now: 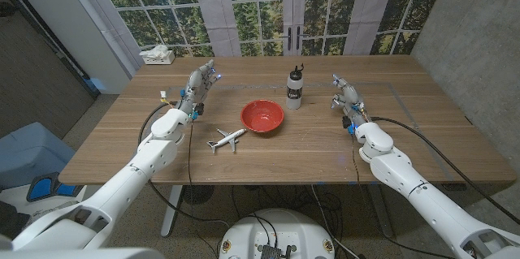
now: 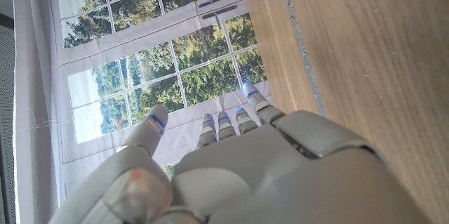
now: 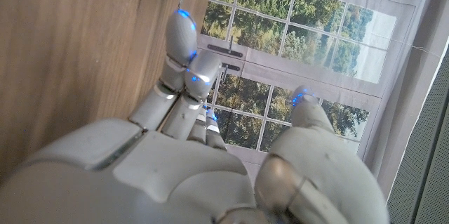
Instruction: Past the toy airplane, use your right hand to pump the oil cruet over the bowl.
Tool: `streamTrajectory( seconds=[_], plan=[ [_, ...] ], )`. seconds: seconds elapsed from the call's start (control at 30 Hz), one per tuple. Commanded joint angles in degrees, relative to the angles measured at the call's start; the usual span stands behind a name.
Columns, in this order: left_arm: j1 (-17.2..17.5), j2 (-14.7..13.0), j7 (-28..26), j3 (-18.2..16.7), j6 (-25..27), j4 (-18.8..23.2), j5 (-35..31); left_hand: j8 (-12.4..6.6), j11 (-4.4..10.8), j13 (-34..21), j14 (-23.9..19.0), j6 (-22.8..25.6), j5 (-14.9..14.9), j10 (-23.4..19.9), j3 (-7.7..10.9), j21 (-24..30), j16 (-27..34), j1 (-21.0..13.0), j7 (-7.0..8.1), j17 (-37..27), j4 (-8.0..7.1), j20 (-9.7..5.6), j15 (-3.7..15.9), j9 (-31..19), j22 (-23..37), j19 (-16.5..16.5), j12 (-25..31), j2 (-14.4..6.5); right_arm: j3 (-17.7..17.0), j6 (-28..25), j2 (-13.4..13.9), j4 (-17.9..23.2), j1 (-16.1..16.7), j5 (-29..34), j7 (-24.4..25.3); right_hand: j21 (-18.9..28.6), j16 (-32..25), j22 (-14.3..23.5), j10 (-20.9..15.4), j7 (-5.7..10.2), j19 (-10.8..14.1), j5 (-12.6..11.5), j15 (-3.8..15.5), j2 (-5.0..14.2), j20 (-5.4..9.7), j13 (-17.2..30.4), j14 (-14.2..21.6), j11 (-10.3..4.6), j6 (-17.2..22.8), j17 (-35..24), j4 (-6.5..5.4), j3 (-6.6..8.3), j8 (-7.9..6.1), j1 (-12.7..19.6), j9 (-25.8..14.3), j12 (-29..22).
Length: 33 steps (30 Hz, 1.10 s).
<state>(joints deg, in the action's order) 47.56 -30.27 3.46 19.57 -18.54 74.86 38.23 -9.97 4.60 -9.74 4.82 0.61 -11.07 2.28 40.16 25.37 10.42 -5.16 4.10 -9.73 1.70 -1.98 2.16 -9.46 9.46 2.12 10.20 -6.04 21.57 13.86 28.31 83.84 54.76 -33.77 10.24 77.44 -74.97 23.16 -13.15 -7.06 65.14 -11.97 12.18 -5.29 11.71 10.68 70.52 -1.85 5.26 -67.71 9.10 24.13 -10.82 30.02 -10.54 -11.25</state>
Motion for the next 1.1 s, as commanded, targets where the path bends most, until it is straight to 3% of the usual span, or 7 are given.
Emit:
streamTrajectory(
  seconds=[0.03,0.3,0.5,0.67,0.87,1.1],
  plan=[
    [0.7,-0.1,0.9,-0.5,-0.9,-0.1,0.6,-0.32,0.01,-0.2,0.6,-0.1,-0.5,0.1,-0.13,-0.2,0.0,-0.3,0.21,-0.3,-0.09,-2.93,3.28,-0.3,0.2,0.3,0.5,-3.3,0.9,-0.2,-0.3,0.7,0.2,-2.0,-3.4,-0.3,0.9,-1.1,0.1,-1.54,0.7,0.4,0.21,0.54,0.29,0.1,0.2,0.22,-0.8,0.4,0.29,1.26,0.15,2.5,-0.2,-0.3],
    [1.1,-0.2,1.3,-0.8,-1.5,-0.1,0.9,-0.34,-0.02,-0.2,0.6,-0.1,-0.5,0.2,-0.12,-0.4,0.0,-0.2,0.20,-0.3,-0.13,-2.93,3.35,-0.3,0.2,0.4,0.5,-3.3,1.8,-1.1,-0.2,1.3,-0.2,-2.1,-4.7,-0.6,2.2,-2.5,0.3,-1.74,0.8,0.7,0.24,1.47,0.49,0.2,0.5,0.24,-1.8,1.1,0.79,2.81,0.35,6.1,-0.2,-0.3],
    [1.5,-0.4,1.5,-1.0,-1.8,0.1,1.2,-0.34,-0.03,-0.2,0.6,-0.1,-0.5,0.2,-0.11,-0.5,0.0,-0.1,0.20,-0.3,-0.18,-2.93,3.41,-0.3,0.2,0.5,0.5,-3.2,3.0,-2.8,0.5,3.8,0.1,1.6,-0.9,-1.1,5.0,-3.8,0.9,-1.61,0.1,1.0,0.27,0.79,0.42,0.2,-0.9,-0.28,-1.8,3.5,0.74,2.90,0.16,7.4,-0.2,-0.2],
    [1.9,-0.5,1.5,-1.2,-1.9,0.4,1.3,-0.35,-0.01,-0.2,0.6,-0.1,-0.5,0.2,-0.10,-0.6,0.0,-0.1,0.18,-0.3,-0.19,-2.97,3.40,-0.3,0.2,0.6,0.5,-3.2,3.4,-3.5,0.6,4.5,0.1,2.0,-0.6,-1.4,6.8,-4.7,2.1,0.20,-0.5,1.1,0.32,-0.20,0.28,0.2,-1.3,-1.07,-1.8,5.0,0.78,2.76,0.05,8.6,-0.3,0.1],
    [2.1,-0.8,1.5,-1.3,-2.0,0.7,1.3,-0.36,-0.02,-0.2,0.7,-0.1,-0.6,0.2,-0.10,-0.8,0.0,0.0,0.16,-0.3,-0.23,-2.95,3.37,-0.3,0.2,0.7,0.5,-3.2,3.7,-3.7,0.0,4.2,0.1,0.6,-2.0,-1.5,8.4,-5.8,3.0,0.76,-0.6,0.8,0.36,-0.83,0.40,0.2,-1.4,-1.27,-2.7,6.6,0.90,2.83,0.15,11.0,-0.4,0.2],
    [2.4,-1.1,1.5,-1.5,-1.9,1.0,1.4,-0.37,-0.03,-0.2,0.7,0.0,-0.6,0.2,-0.08,-1.0,0.0,0.0,0.14,-0.3,-0.22,-2.91,3.31,-0.3,0.2,0.8,0.5,-3.1,4.5,-3.1,-1.1,3.3,-0.3,0.6,-2.5,-1.1,10.0,-7.7,2.4,0.07,0.2,1.1,0.33,0.79,0.51,0.2,1.1,-1.15,-2.6,8.9,0.63,3.48,-0.14,15.2,-0.4,-0.4]
  ],
)
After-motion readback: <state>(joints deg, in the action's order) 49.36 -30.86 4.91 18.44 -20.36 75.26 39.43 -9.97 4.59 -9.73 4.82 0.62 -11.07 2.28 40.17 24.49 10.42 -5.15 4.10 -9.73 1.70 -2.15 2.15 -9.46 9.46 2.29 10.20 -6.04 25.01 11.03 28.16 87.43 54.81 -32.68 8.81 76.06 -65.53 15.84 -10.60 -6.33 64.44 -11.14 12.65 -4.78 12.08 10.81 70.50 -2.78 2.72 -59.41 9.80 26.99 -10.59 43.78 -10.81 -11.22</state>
